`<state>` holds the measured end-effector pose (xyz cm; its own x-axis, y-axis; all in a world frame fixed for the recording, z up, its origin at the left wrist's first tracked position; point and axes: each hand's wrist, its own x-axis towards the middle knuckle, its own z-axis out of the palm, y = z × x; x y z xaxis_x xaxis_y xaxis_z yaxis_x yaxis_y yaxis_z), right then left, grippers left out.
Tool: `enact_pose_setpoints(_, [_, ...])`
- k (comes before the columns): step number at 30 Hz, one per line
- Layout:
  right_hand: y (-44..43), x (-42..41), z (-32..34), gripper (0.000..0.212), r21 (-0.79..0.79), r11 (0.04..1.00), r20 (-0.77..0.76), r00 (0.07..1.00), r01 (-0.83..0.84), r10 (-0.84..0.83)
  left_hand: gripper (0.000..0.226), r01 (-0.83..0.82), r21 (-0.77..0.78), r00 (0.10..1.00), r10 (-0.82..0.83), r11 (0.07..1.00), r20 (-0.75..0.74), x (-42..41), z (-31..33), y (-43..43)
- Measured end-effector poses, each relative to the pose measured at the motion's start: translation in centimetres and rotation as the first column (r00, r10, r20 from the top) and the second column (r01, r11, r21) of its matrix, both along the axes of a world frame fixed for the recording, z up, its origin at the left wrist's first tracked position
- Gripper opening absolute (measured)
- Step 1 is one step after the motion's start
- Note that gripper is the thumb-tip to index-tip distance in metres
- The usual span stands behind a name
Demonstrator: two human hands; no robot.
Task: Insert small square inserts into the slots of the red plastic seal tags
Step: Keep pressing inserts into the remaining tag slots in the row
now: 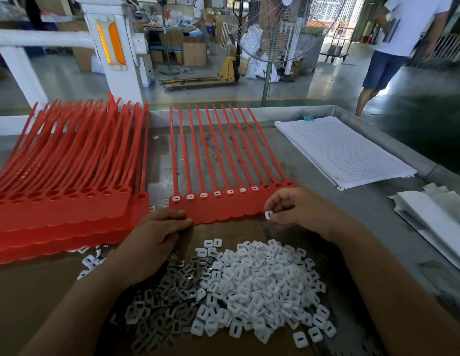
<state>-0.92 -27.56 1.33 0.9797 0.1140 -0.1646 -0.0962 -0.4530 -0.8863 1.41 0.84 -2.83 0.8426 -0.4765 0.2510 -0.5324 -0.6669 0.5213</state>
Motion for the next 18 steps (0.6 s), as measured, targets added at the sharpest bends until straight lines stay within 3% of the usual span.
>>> enact_pose_setpoints(11, [-1.2, 3.2, 0.0, 0.02, -0.068, 0.953, 0.206, 0.939, 0.295, -0.276, 0.037, -0.006, -0.025, 1.0, 0.005, 1.0, -0.026, -0.3, 0.0, -0.2])
enact_pose_setpoints(15, [-1.5, 4.8, -0.3, 0.011, -0.259, 0.905, 0.307, 0.917, 0.337, -0.254, 0.038, -0.018, -0.021, 0.999, 0.017, 1.0, -0.035, -0.2, 0.0, -0.3])
enact_pose_setpoints(18, [-1.2, 6.1, -1.1, 0.003, -0.26, 0.901, 0.306, 0.915, 0.347, -0.264, 0.038, -0.028, -0.024, 0.999, 0.027, 0.999, -0.045, -0.2, 0.1, -0.4])
